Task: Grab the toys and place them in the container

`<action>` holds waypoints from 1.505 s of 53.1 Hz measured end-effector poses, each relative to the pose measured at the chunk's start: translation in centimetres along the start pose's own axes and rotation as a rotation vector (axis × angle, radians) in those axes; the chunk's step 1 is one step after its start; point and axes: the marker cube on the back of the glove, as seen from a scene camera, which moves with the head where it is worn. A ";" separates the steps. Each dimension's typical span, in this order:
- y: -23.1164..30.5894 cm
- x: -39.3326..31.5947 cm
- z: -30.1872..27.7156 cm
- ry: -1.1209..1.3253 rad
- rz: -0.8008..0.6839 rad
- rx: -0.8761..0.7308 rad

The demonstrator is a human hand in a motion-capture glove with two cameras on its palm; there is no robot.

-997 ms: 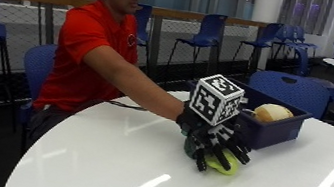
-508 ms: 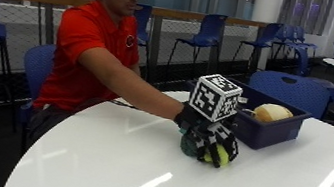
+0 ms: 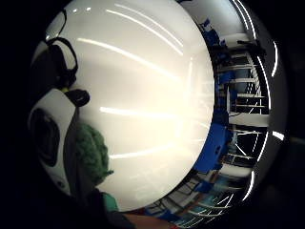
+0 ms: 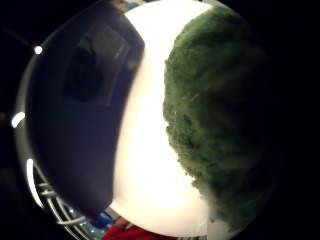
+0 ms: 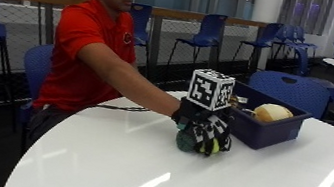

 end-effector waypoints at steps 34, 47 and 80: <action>3.4 -0.5 -9.1 -0.149 -0.036 0.038; 4.3 -3.6 -13.0 -0.151 -0.087 0.078; 5.9 -17.5 -23.3 -0.099 -0.350 0.182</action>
